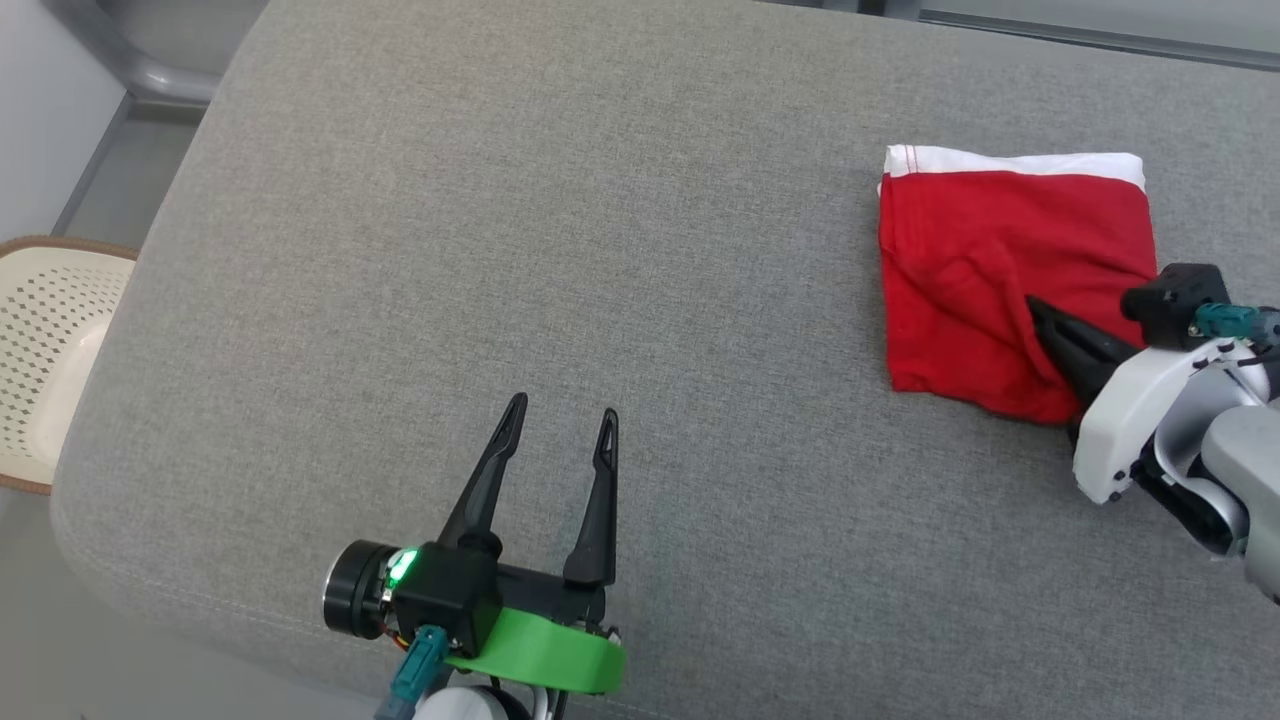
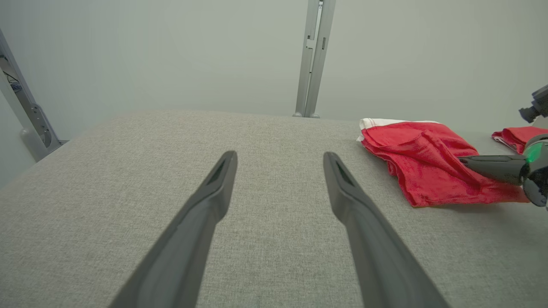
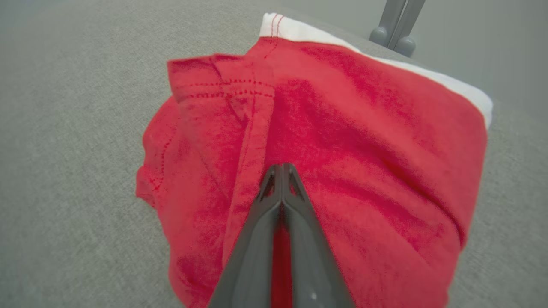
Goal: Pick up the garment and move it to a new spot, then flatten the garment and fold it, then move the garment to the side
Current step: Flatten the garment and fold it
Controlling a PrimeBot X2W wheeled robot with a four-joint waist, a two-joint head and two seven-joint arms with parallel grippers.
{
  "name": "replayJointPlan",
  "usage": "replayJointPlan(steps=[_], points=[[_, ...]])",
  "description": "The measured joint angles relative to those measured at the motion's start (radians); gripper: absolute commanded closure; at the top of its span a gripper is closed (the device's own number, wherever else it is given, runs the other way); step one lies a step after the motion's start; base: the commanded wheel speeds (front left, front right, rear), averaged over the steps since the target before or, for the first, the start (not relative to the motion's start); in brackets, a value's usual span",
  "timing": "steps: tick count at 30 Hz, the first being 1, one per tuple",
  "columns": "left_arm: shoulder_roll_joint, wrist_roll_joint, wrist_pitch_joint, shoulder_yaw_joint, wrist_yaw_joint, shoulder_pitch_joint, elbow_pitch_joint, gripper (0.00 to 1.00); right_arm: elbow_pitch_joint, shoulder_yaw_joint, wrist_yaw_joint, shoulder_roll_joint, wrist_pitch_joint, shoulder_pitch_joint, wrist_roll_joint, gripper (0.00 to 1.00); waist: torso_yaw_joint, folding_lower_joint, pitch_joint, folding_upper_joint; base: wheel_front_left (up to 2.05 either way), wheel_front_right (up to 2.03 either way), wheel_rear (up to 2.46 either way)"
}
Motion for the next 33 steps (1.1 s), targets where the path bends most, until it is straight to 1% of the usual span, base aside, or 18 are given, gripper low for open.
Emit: replayJointPlan(steps=[4,7,12,16,17,19,20,21,22,23,29,32,33], points=[[0.000,0.005,0.000,-0.005,0.002,-0.010,0.001,0.00,-0.056,0.096,0.000,-0.006,-0.022,-0.007,0.050,1.00,0.004,0.0000,0.000,0.0000,0.00,0.00,0.00],[0.000,0.007,0.000,-0.005,0.008,-0.010,0.000,0.00,-0.114,0.167,0.000,-0.023,-0.030,-0.010,0.063,1.00,-0.001,0.0000,-0.010,0.0000,0.00,0.00,0.00],[0.000,0.008,0.000,-0.003,0.008,-0.004,0.002,0.00,-0.215,0.215,0.000,-0.039,-0.035,0.011,0.062,1.00,-0.014,0.0000,-0.033,0.0000,0.00,0.00,0.00],[0.000,0.008,0.000,0.009,0.010,0.010,0.003,0.00,-0.253,0.208,0.000,-0.029,-0.040,0.034,0.064,1.00,-0.026,0.0000,-0.056,0.0000,0.00,0.00,0.00],[0.000,0.008,0.000,0.019,0.012,0.017,0.002,0.00,-0.257,0.175,0.000,-0.015,-0.040,0.048,0.079,1.00,-0.032,0.0000,-0.064,0.0000,0.00,0.00,0.00],[0.000,0.008,0.000,0.035,0.017,0.030,0.000,0.00,-0.273,0.090,0.000,0.014,-0.043,0.068,0.068,1.00,-0.046,0.0000,-0.074,0.0000,0.00,0.00,0.00],[0.000,0.008,0.000,0.046,0.018,0.036,-0.003,0.00,-0.277,0.043,0.000,0.032,-0.044,0.082,0.051,0.98,-0.055,0.0000,-0.081,0.0000,0.00,0.00,0.00],[0.000,0.007,0.000,0.059,0.018,0.044,-0.009,0.00,-0.278,-0.005,0.000,0.050,-0.044,0.103,0.028,0.71,-0.065,0.0000,-0.087,0.0000,0.00,0.00,0.00],[0.000,0.005,0.000,0.071,0.020,0.055,-0.015,0.00,-0.278,-0.060,0.000,0.071,-0.044,0.135,0.007,0.16,-0.075,0.0000,-0.094,0.0000,0.00,0.00,0.00],[0.000,0.004,0.000,0.082,0.021,0.064,-0.019,0.00,-0.278,-0.099,0.000,0.092,-0.044,0.162,0.004,0.00,-0.084,0.0000,-0.098,0.0000,0.00,0.00,0.00],[0.000,0.000,0.000,0.145,0.017,0.104,-0.037,0.00,-0.283,-0.384,0.000,0.213,-0.044,0.318,-0.130,0.00,-0.149,0.0000,-0.132,0.0000,0.00,0.00,0.00],[0.000,0.005,0.000,0.184,0.012,0.121,-0.038,0.00,-0.286,-0.549,0.000,0.285,-0.044,0.399,-0.217,0.00,-0.185,0.0000,-0.147,0.0000,0.00,0.00,0.00],[0.000,0.005,0.000,0.195,0.009,0.125,-0.036,0.00,-0.288,-0.585,0.000,0.304,-0.044,0.417,-0.247,0.00,-0.194,0.0000,-0.151,0.0000,0.00,0.00,0.00]])
